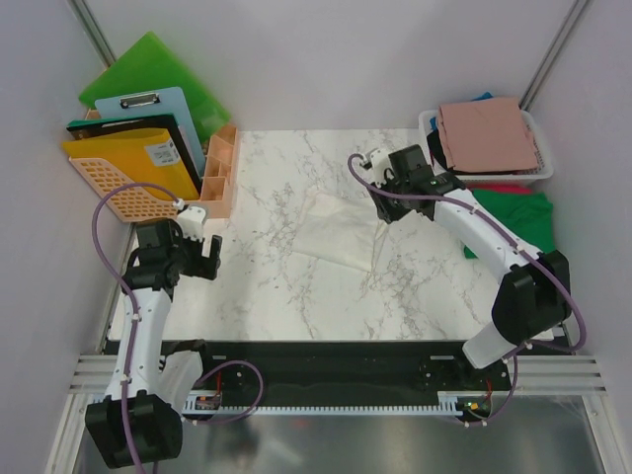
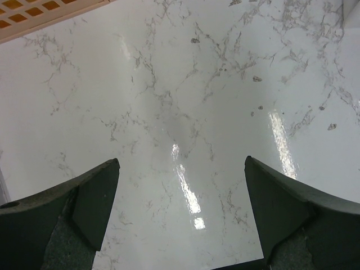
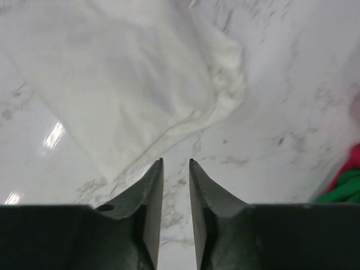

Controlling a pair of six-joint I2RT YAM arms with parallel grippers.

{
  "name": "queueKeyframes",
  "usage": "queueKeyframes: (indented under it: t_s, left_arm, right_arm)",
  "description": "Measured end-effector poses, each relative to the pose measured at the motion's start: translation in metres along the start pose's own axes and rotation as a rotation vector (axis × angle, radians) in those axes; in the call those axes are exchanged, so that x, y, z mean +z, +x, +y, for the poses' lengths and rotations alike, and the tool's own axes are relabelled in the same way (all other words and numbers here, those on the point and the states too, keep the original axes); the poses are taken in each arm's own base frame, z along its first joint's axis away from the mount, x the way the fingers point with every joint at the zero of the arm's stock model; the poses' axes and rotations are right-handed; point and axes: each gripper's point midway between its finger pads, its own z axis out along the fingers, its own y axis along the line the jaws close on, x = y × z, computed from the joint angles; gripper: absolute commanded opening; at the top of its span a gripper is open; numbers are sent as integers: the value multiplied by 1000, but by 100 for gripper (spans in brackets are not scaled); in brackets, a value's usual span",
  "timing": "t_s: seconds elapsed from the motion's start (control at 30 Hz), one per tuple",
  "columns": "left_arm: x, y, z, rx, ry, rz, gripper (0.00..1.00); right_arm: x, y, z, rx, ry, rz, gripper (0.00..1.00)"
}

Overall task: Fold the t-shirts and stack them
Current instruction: Fold the tshirt

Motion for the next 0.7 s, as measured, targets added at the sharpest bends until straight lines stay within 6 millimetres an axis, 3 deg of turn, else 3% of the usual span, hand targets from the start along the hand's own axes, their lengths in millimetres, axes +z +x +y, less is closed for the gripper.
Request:
queueKeyframes:
  t_s: [0.2, 0.27, 0.33, 0.5, 0.6, 0.7]
  left_arm:
    - [2, 2, 0, -3, 5, 11, 100]
    - [1, 0, 0, -1, 2, 2, 100]
    - [-1, -1, 0, 1, -1, -5, 100]
    - [-2, -2, 0, 3, -1, -10, 100]
    - [-1, -2, -2, 2, 10, -14, 100]
    - [-1, -3, -3, 2, 17, -16, 100]
  right_arm:
    - [7, 86, 47, -10, -246, 263, 45]
    - [11, 108, 57, 8, -295, 327, 51]
    - [13, 128, 65, 23, -330, 384, 51]
    - [19, 146, 70, 80, -393, 444, 52]
    - [23, 152, 64, 155, -441, 457, 59]
    - [29, 155, 57, 207, -477, 460, 57]
